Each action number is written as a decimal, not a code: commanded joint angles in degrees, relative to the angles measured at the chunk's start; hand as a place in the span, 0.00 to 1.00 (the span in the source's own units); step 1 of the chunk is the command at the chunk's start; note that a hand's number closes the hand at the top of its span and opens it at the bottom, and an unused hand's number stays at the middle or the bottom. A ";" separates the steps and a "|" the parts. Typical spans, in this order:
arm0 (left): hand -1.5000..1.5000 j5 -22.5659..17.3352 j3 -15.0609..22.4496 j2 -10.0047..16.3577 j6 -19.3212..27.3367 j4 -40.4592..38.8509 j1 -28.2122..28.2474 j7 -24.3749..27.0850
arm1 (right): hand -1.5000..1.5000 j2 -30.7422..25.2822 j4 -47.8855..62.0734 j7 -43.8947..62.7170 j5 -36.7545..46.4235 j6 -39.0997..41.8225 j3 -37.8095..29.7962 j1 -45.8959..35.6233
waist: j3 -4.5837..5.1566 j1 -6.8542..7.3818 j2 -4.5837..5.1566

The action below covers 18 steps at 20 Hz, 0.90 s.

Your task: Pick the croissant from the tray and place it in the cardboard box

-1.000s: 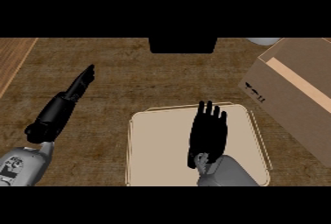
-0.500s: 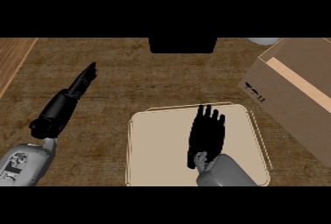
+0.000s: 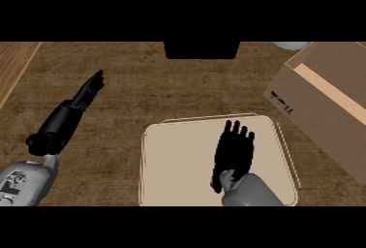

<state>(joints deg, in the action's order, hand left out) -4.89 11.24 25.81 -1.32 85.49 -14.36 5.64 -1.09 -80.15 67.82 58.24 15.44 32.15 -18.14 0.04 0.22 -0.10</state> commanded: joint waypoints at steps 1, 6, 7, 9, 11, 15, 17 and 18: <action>0.50 -1.58 -2.65 1.40 -2.46 0.21 -0.51 -1.30 | 0.00 1.04 1.57 10.30 -0.99 -0.75 0.14 0.04 | -0.03 0.10 0.08; 0.50 1.35 -2.97 -0.96 -1.91 3.39 1.13 -3.56 | 1.00 0.33 3.16 -0.81 4.77 0.90 -0.60 -0.75 | -0.04 -0.05 0.04; 0.50 -0.14 -4.32 0.28 -3.87 2.88 3.09 0.40 | 1.00 1.04 6.06 1.13 4.63 -0.86 1.81 -3.48 | -0.03 0.32 0.08; 0.50 3.50 -2.35 -2.60 -1.99 -0.90 0.56 0.80 | 1.00 1.04 8.41 -2.11 8.44 -4.18 2.28 -1.93 | -0.04 -0.07 0.15; 0.50 2.72 -3.82 -1.68 -3.39 -0.62 1.36 1.65 | 1.00 1.05 9.81 -0.17 7.92 -4.67 3.79 -4.78 | -0.03 0.29 0.18; 0.50 3.32 -3.74 -3.63 -3.02 2.98 -0.18 -3.45 | 1.00 -0.87 7.32 -6.17 13.19 -3.94 1.89 -3.19 | -0.05 -0.12 0.06; 0.50 3.64 -4.10 -3.12 -4.06 5.09 3.26 -2.76 | 1.00 -1.01 5.31 -13.12 11.93 -4.18 1.40 -4.57 | -0.05 0.09 0.06; 0.50 4.21 -3.16 -4.34 -2.71 3.20 3.21 -0.77 | 1.00 -2.54 3.66 -19.05 8.36 -2.27 1.59 -5.96 | -0.04 0.15 0.11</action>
<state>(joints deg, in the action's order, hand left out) -1.26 8.03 22.39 -4.12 88.39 -12.52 3.94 -1.77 -75.78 56.08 68.22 12.91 33.90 -21.72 0.07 0.21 -0.20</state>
